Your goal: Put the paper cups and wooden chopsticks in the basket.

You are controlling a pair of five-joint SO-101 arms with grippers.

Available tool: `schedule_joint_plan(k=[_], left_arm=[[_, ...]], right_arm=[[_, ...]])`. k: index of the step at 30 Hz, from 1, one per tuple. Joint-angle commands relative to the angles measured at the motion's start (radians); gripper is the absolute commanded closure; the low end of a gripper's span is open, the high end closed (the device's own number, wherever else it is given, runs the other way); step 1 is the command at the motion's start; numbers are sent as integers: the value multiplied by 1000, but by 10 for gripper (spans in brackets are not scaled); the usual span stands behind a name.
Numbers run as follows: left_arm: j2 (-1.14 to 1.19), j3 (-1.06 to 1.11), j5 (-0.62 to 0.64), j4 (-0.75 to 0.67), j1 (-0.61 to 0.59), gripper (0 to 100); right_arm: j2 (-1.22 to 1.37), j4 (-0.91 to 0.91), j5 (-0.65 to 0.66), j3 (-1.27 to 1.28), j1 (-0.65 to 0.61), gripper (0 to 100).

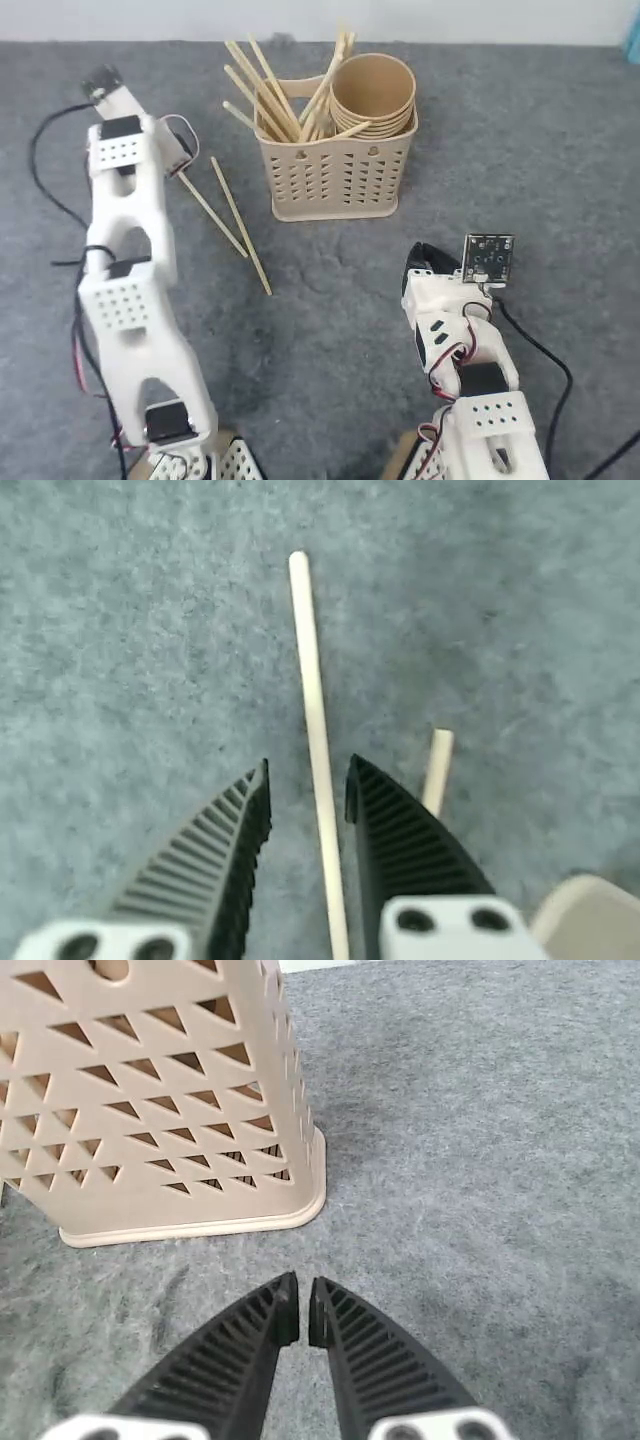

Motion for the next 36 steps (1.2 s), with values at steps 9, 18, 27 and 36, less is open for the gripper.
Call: schedule_joint_plan(k=[9,18,27,36], left_arm=[[419,-619,15,233,11,883],[620,-1038,15,470,23,987],[661,-1132,14,542,-26,988],[585,-978,12,543,-9,988]], right_arm=[[-16,2,52,23,7,958],[-16,-2,55,21,7,957],[-16,-7,55,21,13,957],[-16,-8,57,21,13,957]])
